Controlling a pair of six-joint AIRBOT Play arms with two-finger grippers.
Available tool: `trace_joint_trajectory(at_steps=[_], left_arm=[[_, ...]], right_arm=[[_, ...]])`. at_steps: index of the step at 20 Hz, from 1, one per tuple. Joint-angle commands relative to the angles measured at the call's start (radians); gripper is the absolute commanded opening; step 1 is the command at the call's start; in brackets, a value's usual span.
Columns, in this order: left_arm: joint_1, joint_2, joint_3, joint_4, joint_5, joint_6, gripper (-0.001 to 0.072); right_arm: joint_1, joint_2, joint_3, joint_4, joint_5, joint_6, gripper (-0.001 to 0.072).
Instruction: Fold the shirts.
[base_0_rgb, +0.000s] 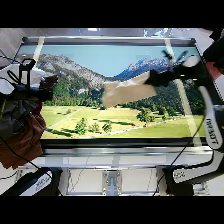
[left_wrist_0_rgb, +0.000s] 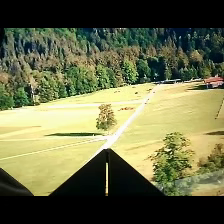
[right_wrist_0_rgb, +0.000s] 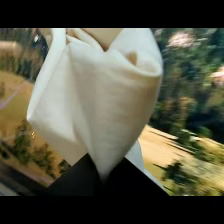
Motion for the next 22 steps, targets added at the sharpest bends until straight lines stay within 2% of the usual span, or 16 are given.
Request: trace_joint_trajectory(at_steps=[1,6,8,12,16,17,18,19,21,22], left_arm=[[0.001,0.000,0.000,0.000,0.000,0.000,0.0011],[0.001,0.000,0.000,0.000,0.000,0.000,0.0011],[0.000,0.000,0.000,0.000,0.000,0.000,0.0011],[0.000,0.000,0.000,-0.001,0.000,-0.001,0.0011],[0.000,0.000,0.000,-0.055,0.000,-0.001,0.0011],[-0.001,0.000,0.000,-0.062,0.000,0.000,0.0011],[-0.001,0.000,0.000,-0.067,0.000,0.000,0.0011],[-0.001,0.000,0.000,-0.067,0.000,0.000,0.0011],[-0.001,0.000,0.000,-0.067,0.000,0.000,0.0011],[-0.001,0.000,0.000,-0.067,0.000,0.000,0.0011]], right_arm=[[-0.265,0.139,0.016,-0.195,0.124,0.035,0.0011],[-0.653,0.206,0.011,-0.361,0.322,0.034,0.0011],[-0.797,0.220,-0.026,-0.386,0.343,0.033,0.0011],[-1.034,0.299,-0.273,-0.411,0.266,0.001,0.0011],[-1.173,0.356,-0.555,-0.416,0.185,-0.050,0.0029],[-1.190,0.356,-0.579,-0.412,0.206,-0.051,0.0133],[-1.201,0.357,-0.579,-0.401,0.243,-0.050,0.0325],[-1.200,0.362,-0.560,-0.386,0.286,-0.050,0.0437],[-1.197,0.388,-0.486,-0.271,0.356,-0.028,0.0445],[-1.197,0.412,-0.444,-0.165,0.354,0.006,0.0445]])
